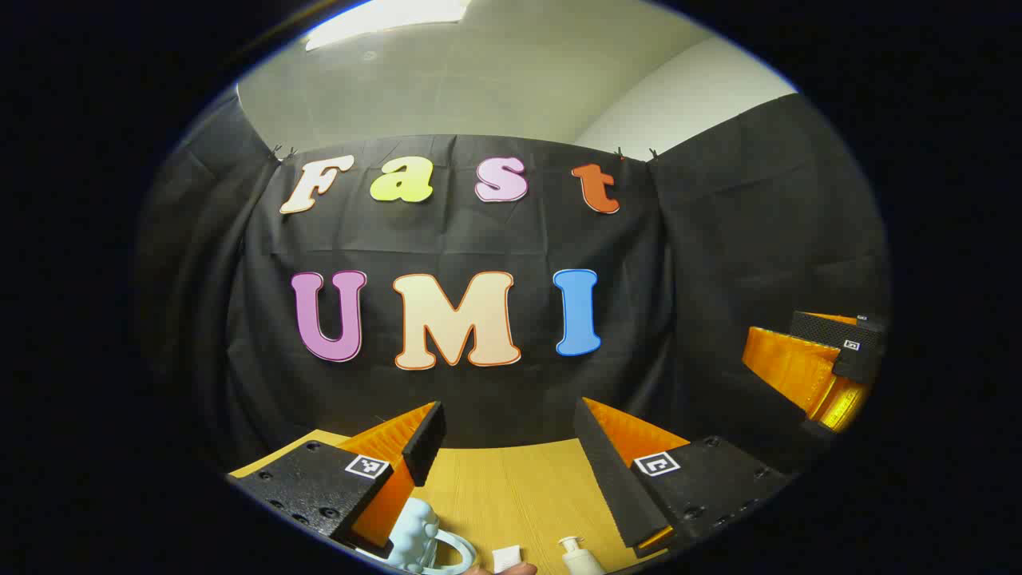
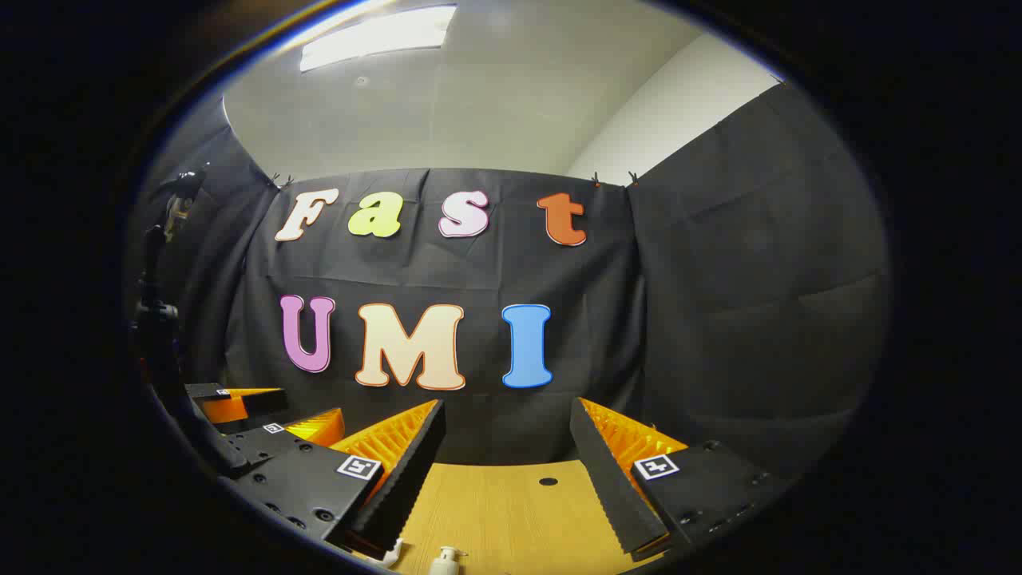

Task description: First open the suitcase, pack the skin care products into it, and then close the suitcase.

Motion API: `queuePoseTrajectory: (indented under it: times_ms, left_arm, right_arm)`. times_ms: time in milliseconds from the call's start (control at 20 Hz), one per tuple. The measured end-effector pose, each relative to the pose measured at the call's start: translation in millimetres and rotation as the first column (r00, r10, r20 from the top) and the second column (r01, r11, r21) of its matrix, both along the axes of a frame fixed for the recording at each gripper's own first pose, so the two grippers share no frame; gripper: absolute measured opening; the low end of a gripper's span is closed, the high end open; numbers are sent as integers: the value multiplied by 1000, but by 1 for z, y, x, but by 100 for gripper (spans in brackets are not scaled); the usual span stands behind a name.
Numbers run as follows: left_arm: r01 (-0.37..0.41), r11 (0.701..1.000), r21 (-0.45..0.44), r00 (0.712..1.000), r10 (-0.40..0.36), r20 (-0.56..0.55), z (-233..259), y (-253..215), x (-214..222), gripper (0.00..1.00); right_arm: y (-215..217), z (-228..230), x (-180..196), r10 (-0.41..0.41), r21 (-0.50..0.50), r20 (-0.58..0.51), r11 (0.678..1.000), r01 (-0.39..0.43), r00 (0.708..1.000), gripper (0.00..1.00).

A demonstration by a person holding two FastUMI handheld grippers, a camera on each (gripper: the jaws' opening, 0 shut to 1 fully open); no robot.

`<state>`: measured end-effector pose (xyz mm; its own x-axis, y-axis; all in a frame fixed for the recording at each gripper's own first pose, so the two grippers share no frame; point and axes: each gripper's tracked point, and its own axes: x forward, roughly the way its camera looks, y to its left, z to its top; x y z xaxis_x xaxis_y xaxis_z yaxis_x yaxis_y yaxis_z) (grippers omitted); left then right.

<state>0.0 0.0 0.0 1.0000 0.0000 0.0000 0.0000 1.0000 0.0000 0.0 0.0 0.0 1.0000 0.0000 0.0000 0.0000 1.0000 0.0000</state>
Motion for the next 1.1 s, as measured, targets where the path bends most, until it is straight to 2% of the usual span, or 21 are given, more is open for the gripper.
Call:
queuePoseTrajectory:
  times_ms: [300, 650, 900, 1100]
  left_arm:
    - [-15, 1000, 14, 1000, 15, 1, -2, 3, -4, 95]
    - [-102, 993, 65, 992, 106, -68, -37, 18, -18, 95]
    - [-184, 977, 106, 963, 201, -181, -87, 30, -37, 95]
    - [-164, 982, 96, 921, 187, -340, -152, 30, -46, 94]
  right_arm:
    - [5, -4, -1, 27, 7, -1, 1000, -27, 1000, 99]
    - [8, -24, 6, 94, 36, -28, 995, -93, 995, 99]
    - [16, -55, 21, 205, 96, -79, 976, -197, 976, 99]
    - [10, -74, 35, 204, 100, -124, 976, -192, 971, 99]
